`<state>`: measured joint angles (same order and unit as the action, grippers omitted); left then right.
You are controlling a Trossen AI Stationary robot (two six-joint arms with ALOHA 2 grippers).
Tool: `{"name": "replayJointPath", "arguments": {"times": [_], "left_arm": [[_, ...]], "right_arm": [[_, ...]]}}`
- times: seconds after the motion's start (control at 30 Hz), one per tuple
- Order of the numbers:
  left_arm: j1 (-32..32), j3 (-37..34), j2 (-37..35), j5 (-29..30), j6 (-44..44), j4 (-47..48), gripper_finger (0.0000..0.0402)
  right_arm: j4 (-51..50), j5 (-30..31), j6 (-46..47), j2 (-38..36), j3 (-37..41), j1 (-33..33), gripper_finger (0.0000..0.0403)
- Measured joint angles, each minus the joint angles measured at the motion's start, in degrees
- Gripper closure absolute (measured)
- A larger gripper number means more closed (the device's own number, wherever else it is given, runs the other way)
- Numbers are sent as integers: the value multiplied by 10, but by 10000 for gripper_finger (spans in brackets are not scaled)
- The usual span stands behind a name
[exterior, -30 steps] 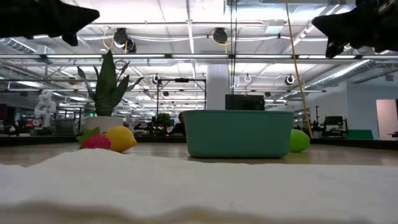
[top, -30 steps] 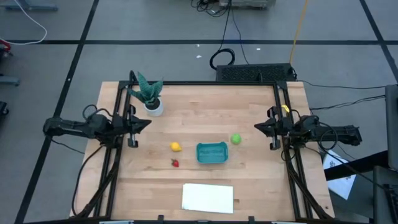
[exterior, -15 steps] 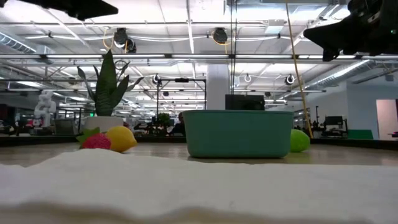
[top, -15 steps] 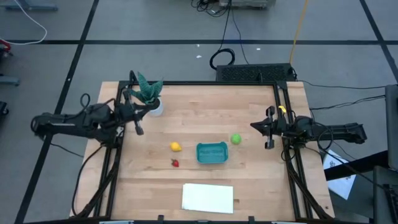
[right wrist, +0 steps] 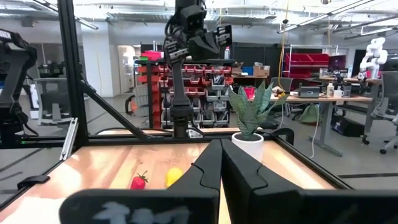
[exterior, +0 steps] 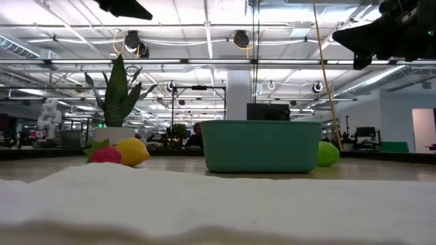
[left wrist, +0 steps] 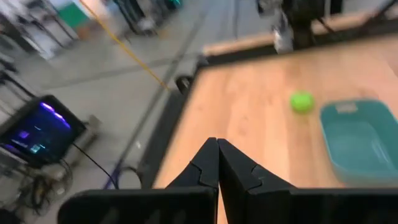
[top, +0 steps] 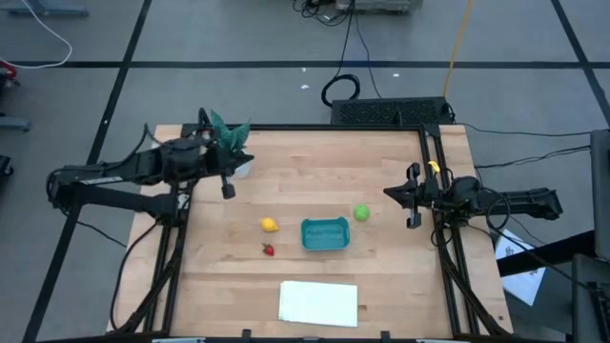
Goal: Pick and placing Produce into tupperware
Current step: Put the yellow lemon into the blue bin
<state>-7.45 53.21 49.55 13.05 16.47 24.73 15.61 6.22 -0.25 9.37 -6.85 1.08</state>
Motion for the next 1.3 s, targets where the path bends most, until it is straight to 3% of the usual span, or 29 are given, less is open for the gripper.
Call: {"name": "replayJointPath", "arguments": {"times": [0.17,0.4,0.53,0.7,1.0,1.13,1.3], "left_arm": [[-20,71,78,-45,6,93,401],[-38,128,179,-64,48,173,387],[-44,139,229,-72,79,197,344],[-44,139,278,-81,126,223,261],[-40,139,334,-198,160,232,99],[-32,139,350,-206,146,231,73],[-20,139,375,-241,110,235,83]], "right_arm": [[0,0,0,0,0,0,403],[0,0,0,0,0,0,403],[-4,0,0,0,0,0,403],[-10,0,0,0,0,0,403],[-22,0,0,1,0,0,403],[-23,0,1,4,0,0,403],[-23,0,1,13,0,0,403]]}}
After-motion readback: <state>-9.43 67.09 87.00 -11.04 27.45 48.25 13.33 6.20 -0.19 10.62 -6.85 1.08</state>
